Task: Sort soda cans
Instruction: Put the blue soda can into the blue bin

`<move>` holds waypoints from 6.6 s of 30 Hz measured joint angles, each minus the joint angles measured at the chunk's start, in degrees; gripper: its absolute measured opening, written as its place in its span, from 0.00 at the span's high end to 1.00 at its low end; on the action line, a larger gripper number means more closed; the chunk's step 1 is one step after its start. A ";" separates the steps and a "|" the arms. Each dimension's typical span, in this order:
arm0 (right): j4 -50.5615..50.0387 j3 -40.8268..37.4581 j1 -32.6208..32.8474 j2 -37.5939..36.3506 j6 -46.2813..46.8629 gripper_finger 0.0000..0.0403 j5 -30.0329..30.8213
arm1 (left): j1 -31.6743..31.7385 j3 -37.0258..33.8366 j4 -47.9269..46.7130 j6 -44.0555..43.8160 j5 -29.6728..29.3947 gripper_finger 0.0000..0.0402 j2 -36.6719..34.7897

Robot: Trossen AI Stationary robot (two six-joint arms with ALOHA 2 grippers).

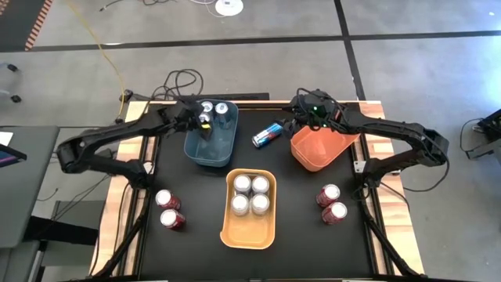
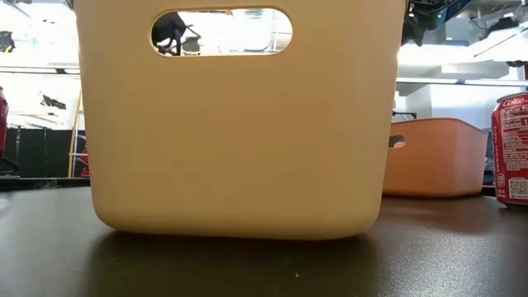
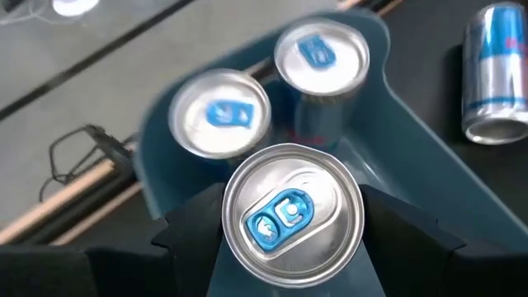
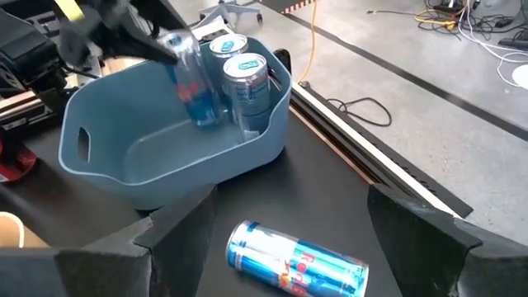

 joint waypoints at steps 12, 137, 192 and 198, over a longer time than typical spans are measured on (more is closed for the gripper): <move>-0.12 0.00 -0.36 0.00 -0.73 0.17 0.00 | 0.01 -3.83 7.83 -1.56 -2.72 0.33 4.51; -22.11 34.50 11.35 25.84 -18.88 0.23 -3.98 | -10.49 -4.36 39.97 18.27 26.24 0.41 0.04; 62.44 10.38 4.99 30.86 10.44 0.42 -27.47 | -4.46 -29.41 71.49 2.77 30.03 0.41 -19.79; 59.72 10.34 4.65 30.04 10.46 0.47 -28.10 | -4.44 -29.37 66.33 9.43 28.72 0.30 -20.40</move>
